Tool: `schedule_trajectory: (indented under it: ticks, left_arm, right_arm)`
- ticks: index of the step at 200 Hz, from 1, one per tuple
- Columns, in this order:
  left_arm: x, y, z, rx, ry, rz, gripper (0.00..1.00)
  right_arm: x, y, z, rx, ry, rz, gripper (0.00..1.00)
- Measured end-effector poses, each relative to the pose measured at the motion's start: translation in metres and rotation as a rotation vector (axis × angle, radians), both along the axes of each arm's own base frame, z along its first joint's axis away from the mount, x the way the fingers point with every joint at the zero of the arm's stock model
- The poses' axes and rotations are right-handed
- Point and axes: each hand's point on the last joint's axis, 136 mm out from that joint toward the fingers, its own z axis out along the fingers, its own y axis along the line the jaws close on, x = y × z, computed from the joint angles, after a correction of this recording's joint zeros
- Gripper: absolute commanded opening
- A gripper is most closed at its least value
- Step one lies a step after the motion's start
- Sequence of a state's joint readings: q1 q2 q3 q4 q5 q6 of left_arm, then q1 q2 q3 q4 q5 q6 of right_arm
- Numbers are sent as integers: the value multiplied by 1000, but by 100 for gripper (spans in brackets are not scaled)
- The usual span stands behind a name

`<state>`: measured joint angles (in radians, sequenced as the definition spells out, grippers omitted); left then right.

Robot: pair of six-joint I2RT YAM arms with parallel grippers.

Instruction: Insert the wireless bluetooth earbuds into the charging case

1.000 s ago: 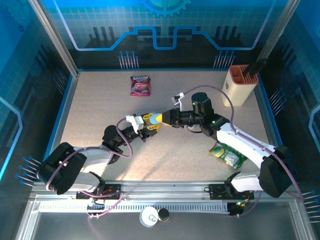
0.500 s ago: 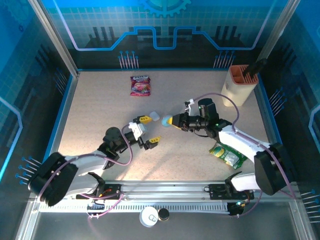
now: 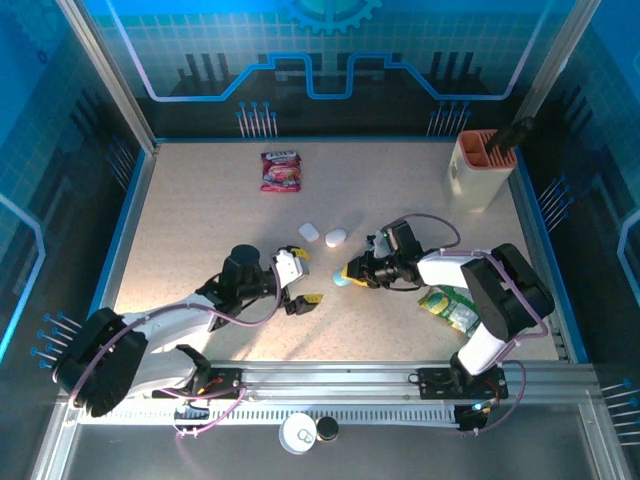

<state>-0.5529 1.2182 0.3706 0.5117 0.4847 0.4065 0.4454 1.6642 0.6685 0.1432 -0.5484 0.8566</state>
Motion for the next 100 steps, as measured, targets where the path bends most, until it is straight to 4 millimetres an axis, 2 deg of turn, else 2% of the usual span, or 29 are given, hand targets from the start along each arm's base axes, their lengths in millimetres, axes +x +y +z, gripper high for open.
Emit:
schedule_trajectory:
  ticks: [31, 63, 100]
  left_arm:
    - [2, 0, -5, 21, 29, 8, 99]
    - [17, 10, -2, 32, 52, 128, 99]
    - [44, 42, 34, 13, -64, 376, 99]
  right_arm:
    - [2, -1, 2, -10, -38, 16, 70]
    - [9, -14, 27, -76, -150, 14, 83]
    - [31, -43, 80, -203, -388, -15, 93]
